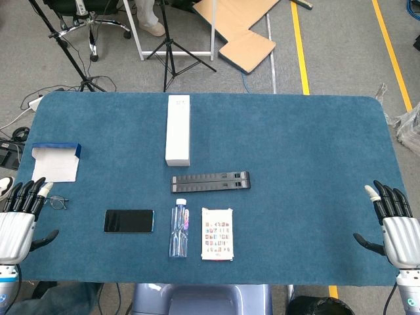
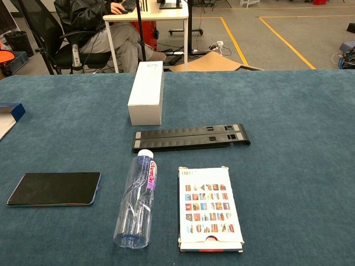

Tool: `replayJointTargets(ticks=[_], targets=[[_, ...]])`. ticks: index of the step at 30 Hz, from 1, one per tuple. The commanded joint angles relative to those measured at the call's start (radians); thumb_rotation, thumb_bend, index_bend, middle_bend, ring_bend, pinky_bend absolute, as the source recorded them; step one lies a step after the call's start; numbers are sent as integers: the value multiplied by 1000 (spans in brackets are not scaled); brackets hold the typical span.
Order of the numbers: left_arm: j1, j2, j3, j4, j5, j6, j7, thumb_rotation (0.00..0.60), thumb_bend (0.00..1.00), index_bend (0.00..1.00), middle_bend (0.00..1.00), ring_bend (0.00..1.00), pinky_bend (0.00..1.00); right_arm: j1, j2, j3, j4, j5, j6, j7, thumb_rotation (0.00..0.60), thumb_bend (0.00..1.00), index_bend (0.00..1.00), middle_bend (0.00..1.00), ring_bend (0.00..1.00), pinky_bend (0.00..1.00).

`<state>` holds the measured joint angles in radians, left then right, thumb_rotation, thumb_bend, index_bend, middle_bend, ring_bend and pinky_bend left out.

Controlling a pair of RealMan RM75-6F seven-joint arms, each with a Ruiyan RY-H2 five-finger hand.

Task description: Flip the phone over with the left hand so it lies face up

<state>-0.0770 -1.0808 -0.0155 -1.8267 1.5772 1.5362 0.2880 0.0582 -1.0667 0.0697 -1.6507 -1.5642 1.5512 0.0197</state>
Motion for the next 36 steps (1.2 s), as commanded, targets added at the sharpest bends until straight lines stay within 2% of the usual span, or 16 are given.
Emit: replayJointTargets(ticks=[1,7,12,17,22,24,30,36], targets=[[0,1,1,-2,0,-2,-2,600,0,0,0,0,0,0,1,0,-2,0,0,1,600,0,46,0,0,0],[-3,2,9,-5,0,-20,-17,600,0,0,0,0,0,-1,3,0,-7,3,0,2,600,0,46,0,0,0],[-44,-10,32,-34,-44,-148,-7,600,3,0,0,0,0,-1,11,0,-20,13,-8,8,600,0,46,0,0,0],[-121,-133,4,-10,-120,-276,117,600,69,0,0,0,0,0,18,2,-18,23,-17,36,600,0,46,0,0,0],[-185,-293,-25,92,-201,-370,190,600,266,0,0,0,3,-2,26,6,-9,32,-18,69,600,0,47,0,0,0],[-199,-344,-26,138,-222,-391,209,600,311,0,0,0,5,-3,28,7,-6,36,-18,79,600,0,46,0,0,0],[-221,-463,-23,253,-268,-428,230,600,322,0,0,0,5,-4,30,8,1,43,-22,95,600,0,47,0,0,0],[-232,-502,-20,295,-280,-436,223,600,322,0,0,0,5,-1,27,7,6,47,-31,94,600,0,47,0,0,0]])
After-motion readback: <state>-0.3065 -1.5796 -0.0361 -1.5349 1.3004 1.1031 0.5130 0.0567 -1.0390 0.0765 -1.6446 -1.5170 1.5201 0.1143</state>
